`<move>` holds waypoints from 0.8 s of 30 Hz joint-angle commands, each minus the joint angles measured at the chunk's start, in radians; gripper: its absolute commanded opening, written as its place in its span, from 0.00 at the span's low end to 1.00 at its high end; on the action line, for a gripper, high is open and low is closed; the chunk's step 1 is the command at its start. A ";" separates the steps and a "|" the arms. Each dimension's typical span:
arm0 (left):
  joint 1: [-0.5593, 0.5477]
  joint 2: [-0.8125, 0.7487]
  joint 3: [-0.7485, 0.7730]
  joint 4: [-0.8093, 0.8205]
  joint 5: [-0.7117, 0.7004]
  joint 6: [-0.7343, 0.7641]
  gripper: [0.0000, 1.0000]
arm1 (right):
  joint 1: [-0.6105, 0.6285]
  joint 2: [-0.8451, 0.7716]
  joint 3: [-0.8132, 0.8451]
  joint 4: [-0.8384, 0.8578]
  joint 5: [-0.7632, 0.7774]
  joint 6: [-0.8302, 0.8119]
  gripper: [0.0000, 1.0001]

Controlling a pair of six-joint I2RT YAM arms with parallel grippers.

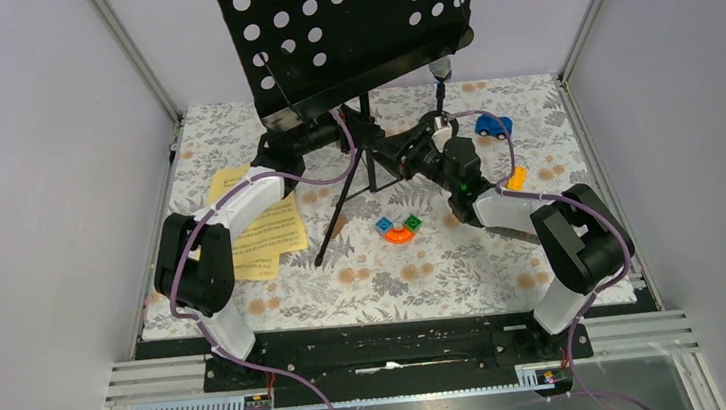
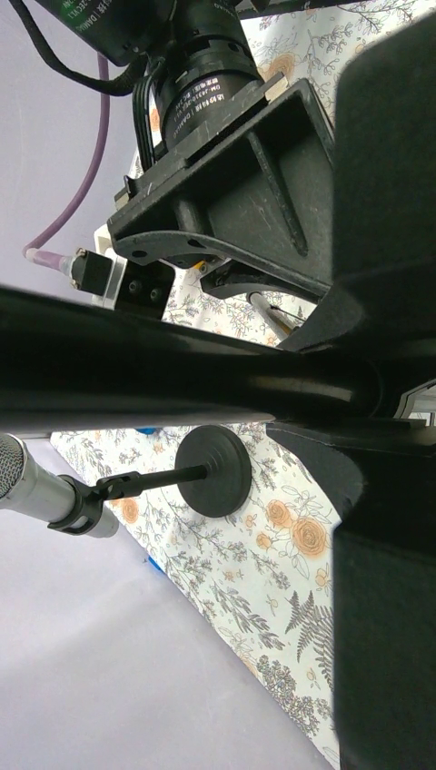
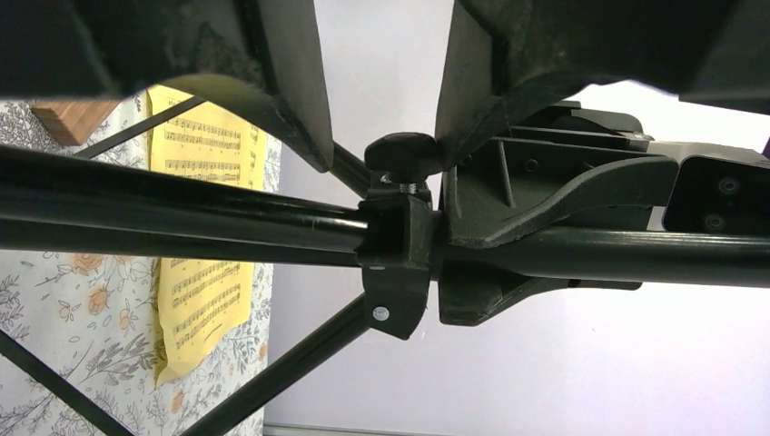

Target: Pack up the instrument practice props

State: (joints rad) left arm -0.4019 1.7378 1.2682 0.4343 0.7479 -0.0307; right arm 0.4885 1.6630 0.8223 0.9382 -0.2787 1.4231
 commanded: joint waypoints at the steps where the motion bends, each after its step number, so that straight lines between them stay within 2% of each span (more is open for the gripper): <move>1: 0.017 0.045 0.003 -0.158 -0.056 -0.087 0.00 | -0.001 0.026 0.038 0.044 -0.008 0.019 0.49; 6: 0.017 0.046 0.006 -0.158 -0.053 -0.090 0.00 | -0.002 0.030 0.052 0.010 -0.006 -0.039 0.33; 11: 0.017 0.046 0.006 -0.158 -0.052 -0.090 0.00 | -0.001 -0.009 0.118 -0.182 0.022 -0.253 0.13; 14: 0.016 0.045 0.006 -0.157 -0.051 -0.091 0.00 | 0.001 -0.050 0.181 -0.391 0.089 -0.494 0.06; 17: 0.016 0.050 0.004 -0.147 -0.045 -0.100 0.00 | 0.037 -0.089 0.242 -0.566 0.272 -0.764 0.01; 20: 0.013 0.058 0.005 -0.148 -0.041 -0.103 0.00 | 0.114 -0.098 0.255 -0.587 0.439 -1.042 0.00; 24: 0.011 0.050 0.008 -0.156 -0.046 -0.092 0.00 | 0.203 -0.093 0.246 -0.553 0.543 -1.463 0.00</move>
State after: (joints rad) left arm -0.3939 1.7504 1.2804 0.4381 0.7155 -0.0341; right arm 0.6243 1.5803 1.0542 0.4538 0.0273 0.5056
